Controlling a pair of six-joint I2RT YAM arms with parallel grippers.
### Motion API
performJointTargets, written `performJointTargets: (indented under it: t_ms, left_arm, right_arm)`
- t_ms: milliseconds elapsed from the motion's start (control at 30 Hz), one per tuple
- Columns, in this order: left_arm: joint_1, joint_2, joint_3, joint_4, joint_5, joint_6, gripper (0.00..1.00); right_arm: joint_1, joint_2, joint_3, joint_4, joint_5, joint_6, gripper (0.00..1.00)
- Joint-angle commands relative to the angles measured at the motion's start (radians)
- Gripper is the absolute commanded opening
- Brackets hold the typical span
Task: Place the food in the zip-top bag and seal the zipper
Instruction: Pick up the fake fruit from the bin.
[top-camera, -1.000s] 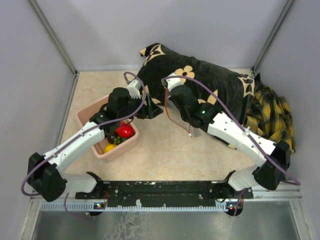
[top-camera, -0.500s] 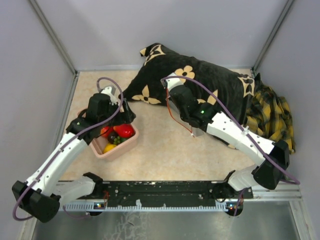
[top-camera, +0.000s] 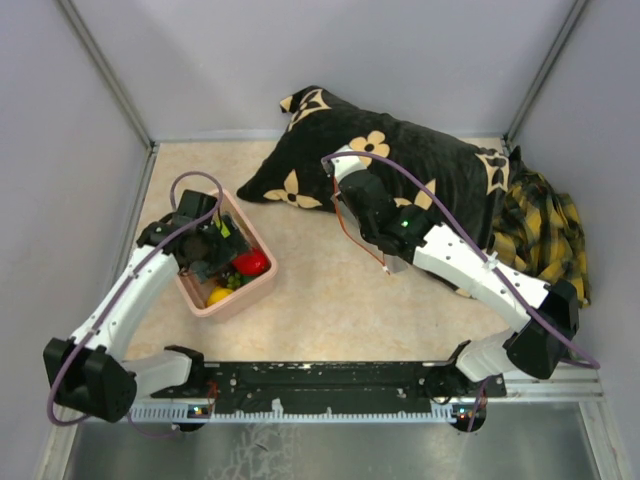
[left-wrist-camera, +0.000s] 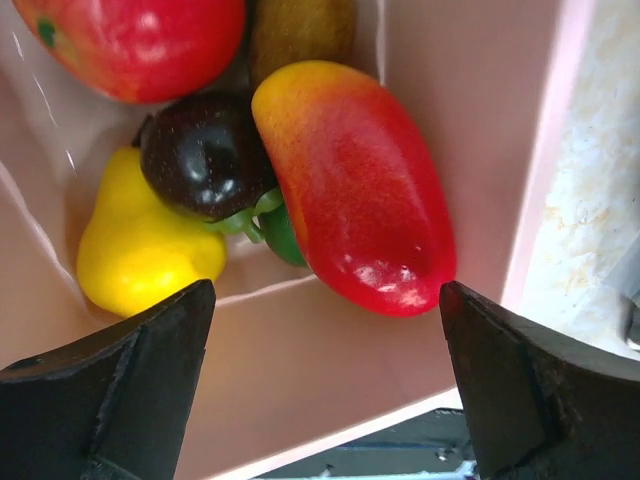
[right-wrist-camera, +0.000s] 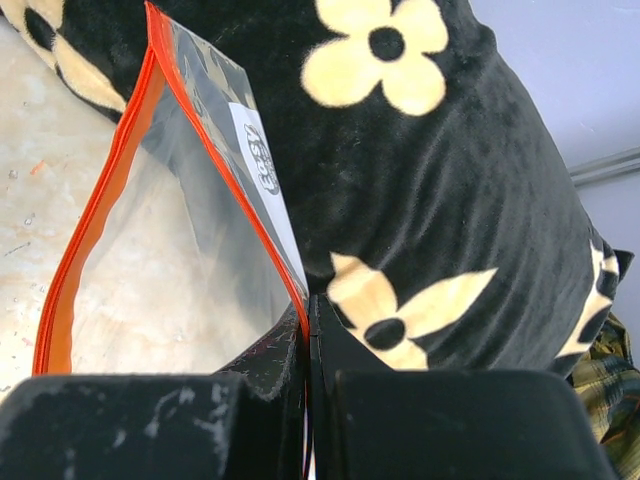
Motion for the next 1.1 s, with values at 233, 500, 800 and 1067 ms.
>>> performJointTargets:
  t_ms: [233, 500, 800, 1067]
  left_arm:
    - [0.030, -0.005, -0.075, 0.090, 0.069, -0.310, 0.99]
    - [0.056, 0.034, -0.132, 0.179, 0.085, -0.337, 0.97]
    - [0.062, 0.053, -0.181, 0.286, 0.066, -0.341, 0.83]
    - [0.062, 0.065, -0.220, 0.306, 0.037, -0.335, 0.84]
  right_arm:
    - [0.012, 0.002, 0.029, 0.039, -0.003, -0.017, 0.00]
    - [0.012, 0.001, 0.028, 0.038, -0.006, -0.016, 0.00]
    - [0.013, -0.003, 0.028, 0.029, -0.009, -0.014, 0.00]
    - [0.013, -0.002, 0.023, 0.033, -0.019, -0.010, 0.00]
